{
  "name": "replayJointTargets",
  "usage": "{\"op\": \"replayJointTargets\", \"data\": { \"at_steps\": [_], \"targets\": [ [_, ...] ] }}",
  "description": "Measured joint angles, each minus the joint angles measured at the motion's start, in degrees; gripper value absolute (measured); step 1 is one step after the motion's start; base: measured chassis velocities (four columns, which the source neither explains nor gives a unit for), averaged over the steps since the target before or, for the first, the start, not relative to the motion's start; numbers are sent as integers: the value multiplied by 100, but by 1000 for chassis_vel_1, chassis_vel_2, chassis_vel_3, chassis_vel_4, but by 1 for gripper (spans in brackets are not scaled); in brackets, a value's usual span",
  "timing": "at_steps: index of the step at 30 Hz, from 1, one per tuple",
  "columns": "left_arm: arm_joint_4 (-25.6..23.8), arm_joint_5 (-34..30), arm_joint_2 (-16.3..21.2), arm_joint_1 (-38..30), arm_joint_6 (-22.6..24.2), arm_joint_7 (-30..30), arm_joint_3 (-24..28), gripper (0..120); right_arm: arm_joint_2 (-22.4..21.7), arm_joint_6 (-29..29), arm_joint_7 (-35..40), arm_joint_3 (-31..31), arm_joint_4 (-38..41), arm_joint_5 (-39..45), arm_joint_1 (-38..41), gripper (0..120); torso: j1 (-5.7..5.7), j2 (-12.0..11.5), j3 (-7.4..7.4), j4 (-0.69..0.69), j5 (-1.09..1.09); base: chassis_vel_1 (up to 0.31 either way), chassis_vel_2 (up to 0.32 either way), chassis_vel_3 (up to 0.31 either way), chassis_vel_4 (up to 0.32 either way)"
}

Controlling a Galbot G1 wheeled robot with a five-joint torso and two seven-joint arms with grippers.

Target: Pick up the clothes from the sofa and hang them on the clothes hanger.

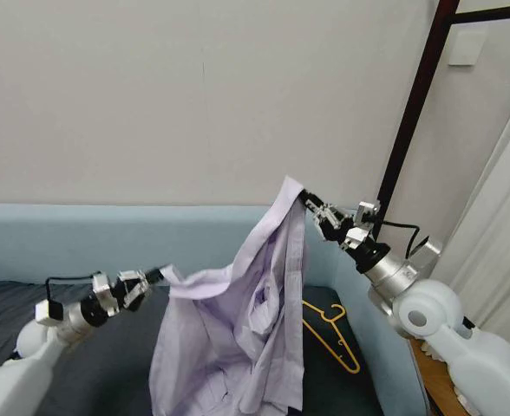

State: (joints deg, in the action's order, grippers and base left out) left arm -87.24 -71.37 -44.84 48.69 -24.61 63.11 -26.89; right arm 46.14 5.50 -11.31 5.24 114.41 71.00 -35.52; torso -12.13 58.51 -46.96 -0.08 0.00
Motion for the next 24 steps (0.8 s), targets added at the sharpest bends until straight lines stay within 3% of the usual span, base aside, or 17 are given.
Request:
{"op": "replayJointTargets", "data": {
  "at_steps": [5,11,14,16,18,24],
  "targets": [
    [-409,-556,199,-133,31,-586,-242,0,32,6,14,112,142,291,266,0,0,0,0,2,-2,0,0,0,0],
    [-260,-455,281,-129,4,-831,-781,0,-69,-10,256,282,534,782,257,0,1,1,1,2,0,0,0,0,0],
    [386,1177,144,313,-285,-352,-556,0,-22,-558,999,125,583,-385,-618,0,0,0,-1,3,-6,0,0,0,0],
    [480,1542,89,391,-347,-222,-491,0,16,-676,1100,84,568,-592,-837,0,0,0,-1,4,-5,0,0,0,0],
    [669,2436,-148,572,-481,290,-313,0,183,-987,1315,-85,557,-998,-1473,0,0,0,-1,0,-2,0,0,0,0],
    [865,3403,-532,604,-488,1114,-132,0,395,-1069,1085,-235,467,-1478,-2063,0,1,0,0,0,-1,0,0,0,0]
  ]
}}
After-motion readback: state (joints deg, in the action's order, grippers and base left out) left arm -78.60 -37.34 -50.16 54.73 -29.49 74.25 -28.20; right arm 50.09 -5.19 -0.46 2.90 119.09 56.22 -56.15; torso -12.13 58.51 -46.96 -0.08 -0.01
